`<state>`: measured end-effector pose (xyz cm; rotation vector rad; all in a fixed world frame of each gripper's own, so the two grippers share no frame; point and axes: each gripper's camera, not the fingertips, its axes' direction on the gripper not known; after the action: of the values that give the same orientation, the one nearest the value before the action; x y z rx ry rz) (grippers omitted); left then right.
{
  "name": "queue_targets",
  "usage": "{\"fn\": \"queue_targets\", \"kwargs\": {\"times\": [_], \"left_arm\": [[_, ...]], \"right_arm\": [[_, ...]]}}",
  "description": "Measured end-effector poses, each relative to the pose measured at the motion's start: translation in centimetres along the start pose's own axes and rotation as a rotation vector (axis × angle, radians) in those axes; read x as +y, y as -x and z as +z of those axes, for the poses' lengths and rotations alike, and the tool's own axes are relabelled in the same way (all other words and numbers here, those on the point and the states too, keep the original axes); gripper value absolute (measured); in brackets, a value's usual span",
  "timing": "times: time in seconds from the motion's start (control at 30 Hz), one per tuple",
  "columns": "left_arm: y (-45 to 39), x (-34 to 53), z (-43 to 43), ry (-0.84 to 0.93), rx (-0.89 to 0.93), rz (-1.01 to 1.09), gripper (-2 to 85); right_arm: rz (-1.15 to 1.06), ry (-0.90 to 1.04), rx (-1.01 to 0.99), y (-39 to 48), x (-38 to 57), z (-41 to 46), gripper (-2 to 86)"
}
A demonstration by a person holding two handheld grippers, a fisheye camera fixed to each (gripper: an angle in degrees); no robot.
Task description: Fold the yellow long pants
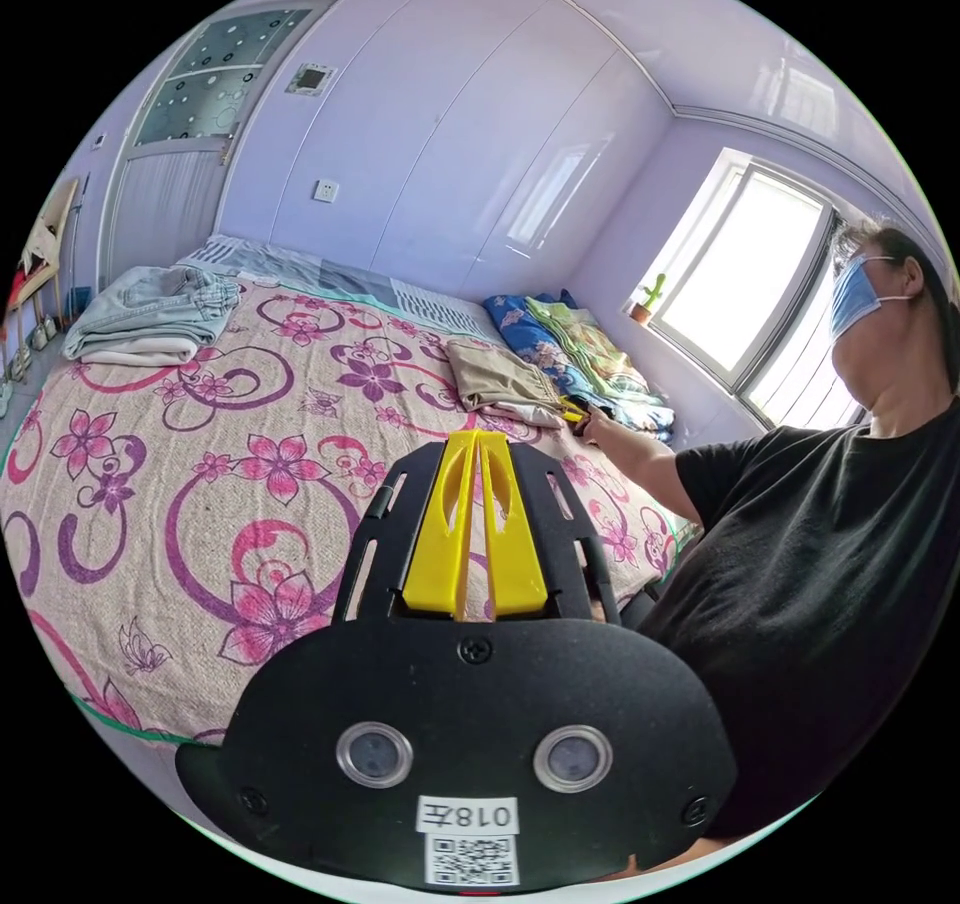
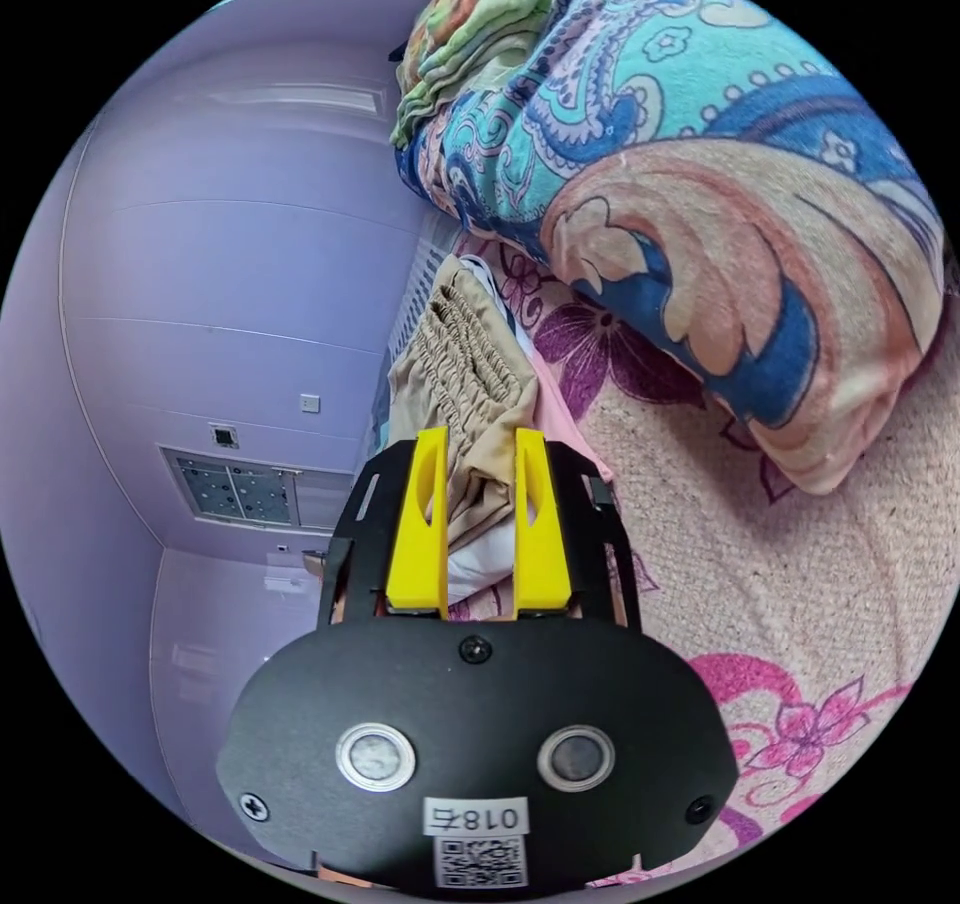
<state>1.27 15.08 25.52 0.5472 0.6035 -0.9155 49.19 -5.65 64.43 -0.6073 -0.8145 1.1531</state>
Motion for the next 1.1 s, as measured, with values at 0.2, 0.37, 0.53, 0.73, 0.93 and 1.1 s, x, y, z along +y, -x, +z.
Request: {"fn": "queue_targets", "kwargs": {"times": [0.2, 0.37, 0.53, 0.73, 0.93, 1.1], "left_arm": [[-0.2, 0.1, 0.7, 0.007, -0.008, -0.002, -1.0], [-0.5, 0.3, 1.0, 0.006, -0.009, 0.011, -1.0], [-0.1, 1.1, 0.6, -0.029, 0.001, -0.004, -1.0], [0.9, 2.9, -0.6, -0.091, 0.031, -0.050, -1.0], [2.1, 3.4, -2.1, -0.120, 0.028, -0.078, -1.0], [2.7, 1.2, -1.4, -0.122, 0.111, -0.062, -0.9]], "right_arm": [[-0.044, 0.043, 0.130, 1.6, 1.4, 3.4, 8.5], [-0.186, 0.021, 0.338, 5.3, 5.2, 5.4, 5.2], [-0.360, -0.044, 0.436, 9.8, 10.1, 6.3, 5.0], [-0.592, -0.059, 0.365, 16.4, 16.2, 7.1, 4.8], [-0.683, -0.001, 0.121, 21.0, 22.1, 6.5, 4.7], [-0.841, 0.064, 0.019, 23.4, 29.4, 4.5, 4.6]]}}
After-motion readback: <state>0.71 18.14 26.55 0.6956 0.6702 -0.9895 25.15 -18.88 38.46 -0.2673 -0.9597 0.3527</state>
